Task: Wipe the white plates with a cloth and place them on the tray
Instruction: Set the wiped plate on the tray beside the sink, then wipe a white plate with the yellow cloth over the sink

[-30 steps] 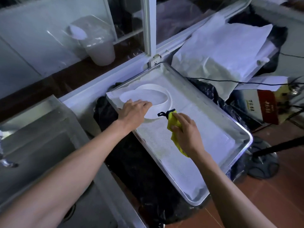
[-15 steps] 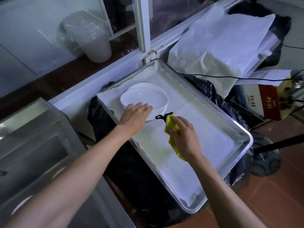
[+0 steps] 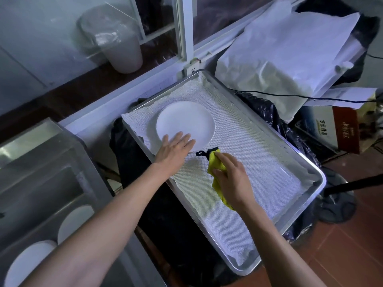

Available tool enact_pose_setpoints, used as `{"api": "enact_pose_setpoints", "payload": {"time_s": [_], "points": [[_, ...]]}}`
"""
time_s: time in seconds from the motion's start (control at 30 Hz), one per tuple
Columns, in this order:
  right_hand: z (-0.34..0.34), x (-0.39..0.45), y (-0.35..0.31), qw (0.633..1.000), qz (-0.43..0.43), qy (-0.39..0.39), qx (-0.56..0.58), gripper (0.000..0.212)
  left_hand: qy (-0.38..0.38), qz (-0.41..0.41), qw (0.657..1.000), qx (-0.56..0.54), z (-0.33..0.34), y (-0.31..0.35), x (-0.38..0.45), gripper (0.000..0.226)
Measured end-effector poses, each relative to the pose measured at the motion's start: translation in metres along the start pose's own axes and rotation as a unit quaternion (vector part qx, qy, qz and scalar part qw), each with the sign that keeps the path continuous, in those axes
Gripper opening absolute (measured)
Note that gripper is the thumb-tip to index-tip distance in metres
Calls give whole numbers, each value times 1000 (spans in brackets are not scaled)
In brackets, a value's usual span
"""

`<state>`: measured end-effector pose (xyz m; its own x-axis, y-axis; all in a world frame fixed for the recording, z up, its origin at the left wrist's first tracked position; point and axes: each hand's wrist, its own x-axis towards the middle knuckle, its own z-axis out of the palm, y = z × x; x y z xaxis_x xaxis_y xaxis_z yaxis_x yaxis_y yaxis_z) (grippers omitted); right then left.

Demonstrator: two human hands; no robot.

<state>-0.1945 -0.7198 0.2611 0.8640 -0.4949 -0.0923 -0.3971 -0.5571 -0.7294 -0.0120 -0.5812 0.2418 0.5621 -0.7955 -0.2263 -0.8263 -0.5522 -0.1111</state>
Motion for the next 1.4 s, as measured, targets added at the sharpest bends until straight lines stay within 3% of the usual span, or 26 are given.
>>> {"api": "enact_pose_setpoints", "payload": {"time_s": [0.17,0.37,0.57,0.67,0.87,0.97,1.1,1.23,1.4], "points": [[2,-4,2,1000,2,-4,-5,44,5,-8,1000,-8,1,-1,-4,59],[8,-6,-8,1000,-12,-7,10,44,53,-36,993,-101,-13,-4,-39,20],[29,-9,-40,999,-42,-8,31,46,113,-77,978,-160,-12,-21,-112,20],[48,-14,-69,996,-76,-23,36,47,128,-135,965,-186,-5,-34,-155,24],[118,-42,-145,983,-167,-72,36,49,160,-233,931,-232,21,-74,-262,10],[162,-66,-180,974,-195,-109,35,50,130,-264,924,-245,49,-99,-317,4],[230,-100,-214,961,-217,-169,14,48,86,-305,920,-231,100,-134,-383,25],[296,-126,-238,944,-243,-221,-27,47,73,-335,909,-239,147,-167,-435,33],[371,-145,-256,935,-211,-275,-73,51,27,-375,882,-284,208,-204,-477,36]]}}
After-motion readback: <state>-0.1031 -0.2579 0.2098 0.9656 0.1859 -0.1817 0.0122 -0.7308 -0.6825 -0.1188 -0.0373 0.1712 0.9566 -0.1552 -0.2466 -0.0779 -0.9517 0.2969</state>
